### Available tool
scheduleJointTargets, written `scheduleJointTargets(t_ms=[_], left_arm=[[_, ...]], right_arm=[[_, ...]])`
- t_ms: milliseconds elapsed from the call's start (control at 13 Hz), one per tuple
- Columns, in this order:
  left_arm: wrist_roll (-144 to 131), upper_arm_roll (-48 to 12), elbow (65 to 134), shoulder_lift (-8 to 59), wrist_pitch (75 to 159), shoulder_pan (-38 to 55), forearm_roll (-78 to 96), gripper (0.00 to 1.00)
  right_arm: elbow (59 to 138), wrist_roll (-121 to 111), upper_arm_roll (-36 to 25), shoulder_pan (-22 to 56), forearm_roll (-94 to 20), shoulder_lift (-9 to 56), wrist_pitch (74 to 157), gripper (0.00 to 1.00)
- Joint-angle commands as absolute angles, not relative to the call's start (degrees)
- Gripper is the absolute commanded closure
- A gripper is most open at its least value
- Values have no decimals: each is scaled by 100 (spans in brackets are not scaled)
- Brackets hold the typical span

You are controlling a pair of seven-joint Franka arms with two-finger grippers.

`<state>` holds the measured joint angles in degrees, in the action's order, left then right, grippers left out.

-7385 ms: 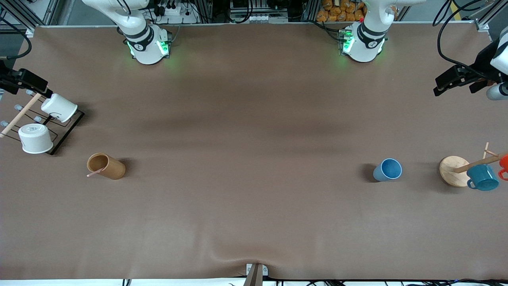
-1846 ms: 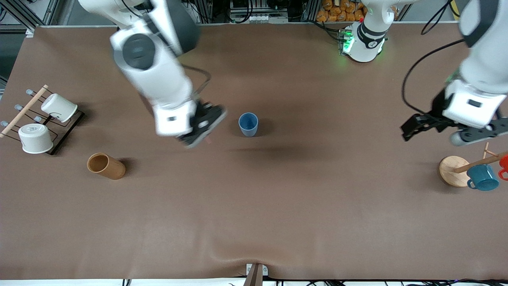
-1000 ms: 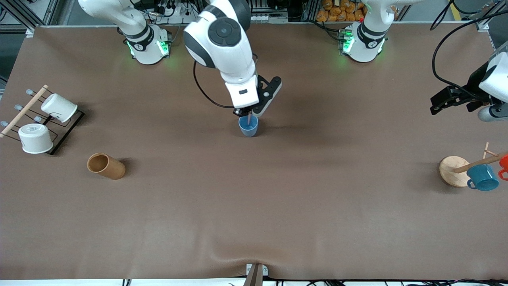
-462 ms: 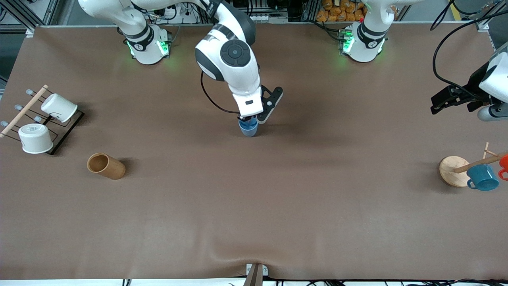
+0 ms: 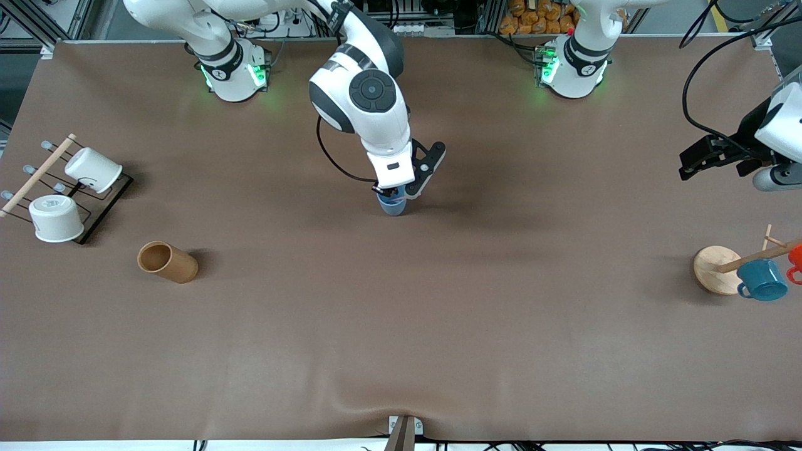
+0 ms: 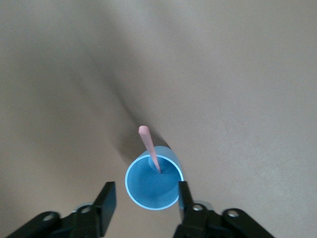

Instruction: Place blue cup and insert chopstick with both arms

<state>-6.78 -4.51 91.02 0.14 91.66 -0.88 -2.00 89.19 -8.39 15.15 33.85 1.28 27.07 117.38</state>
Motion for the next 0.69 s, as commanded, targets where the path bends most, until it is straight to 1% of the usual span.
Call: scheduleJointTargets(t_ms=[0, 231, 385, 615], left_arm=[[-589, -439, 9123, -114, 9158, -97, -114, 0], [-580, -439, 9132, -132, 9149, -97, -114, 0], [-580, -439, 9132, -158, 9149, -97, -114, 0], [-580, -448, 9158, -263, 8992, -88, -114, 0]], right_arm=[[8886, -590, 1459, 3113, 202, 2260, 11392, 0], [8886, -597, 1082, 2455, 202, 1856, 11058, 0], [8894, -606, 1055, 1805, 193, 1592, 10751, 0], [9079, -527, 722, 1312, 185, 855, 10198, 0]])
